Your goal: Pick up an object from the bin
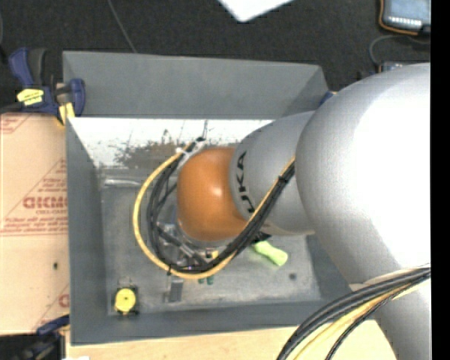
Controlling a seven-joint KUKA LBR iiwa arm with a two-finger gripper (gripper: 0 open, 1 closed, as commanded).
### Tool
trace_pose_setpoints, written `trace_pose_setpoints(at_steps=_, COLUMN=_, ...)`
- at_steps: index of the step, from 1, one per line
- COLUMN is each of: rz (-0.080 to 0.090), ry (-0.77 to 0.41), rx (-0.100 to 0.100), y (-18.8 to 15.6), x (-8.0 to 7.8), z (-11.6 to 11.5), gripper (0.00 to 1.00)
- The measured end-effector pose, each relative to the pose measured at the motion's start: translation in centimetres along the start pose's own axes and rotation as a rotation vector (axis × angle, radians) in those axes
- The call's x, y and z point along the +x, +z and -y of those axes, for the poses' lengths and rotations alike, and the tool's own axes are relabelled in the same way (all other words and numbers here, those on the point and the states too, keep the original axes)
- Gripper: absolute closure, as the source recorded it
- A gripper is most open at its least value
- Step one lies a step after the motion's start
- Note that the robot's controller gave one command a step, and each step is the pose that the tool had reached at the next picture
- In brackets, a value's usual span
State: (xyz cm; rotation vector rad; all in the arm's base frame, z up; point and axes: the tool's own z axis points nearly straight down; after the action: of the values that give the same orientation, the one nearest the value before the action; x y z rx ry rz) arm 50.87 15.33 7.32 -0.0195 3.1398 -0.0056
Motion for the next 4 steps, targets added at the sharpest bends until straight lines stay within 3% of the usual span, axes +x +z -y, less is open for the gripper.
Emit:
trace_pose_setpoints(at_steps=1, rz=0.003, ry=0.133, rx=-0.008, y=0.1, x=-1.4, z=-1.4, gripper=0.0)
trace_pose_setpoints(at_steps=2, rz=-0.004, ry=0.195, rx=-0.001, y=-2.6, x=-3.8, z=-3.4, gripper=0.0)
trace_pose_setpoints(at_steps=3, rz=0.014, ry=0.081, rx=-0.009, y=-5.6, x=-5.3, z=-4.7, gripper=0.0)
trace_pose_setpoints(at_steps=4, rz=-0.005, ry=0.087, rx=-0.002, y=-8.6, x=-4.8, z=-4.2, gripper=0.0)
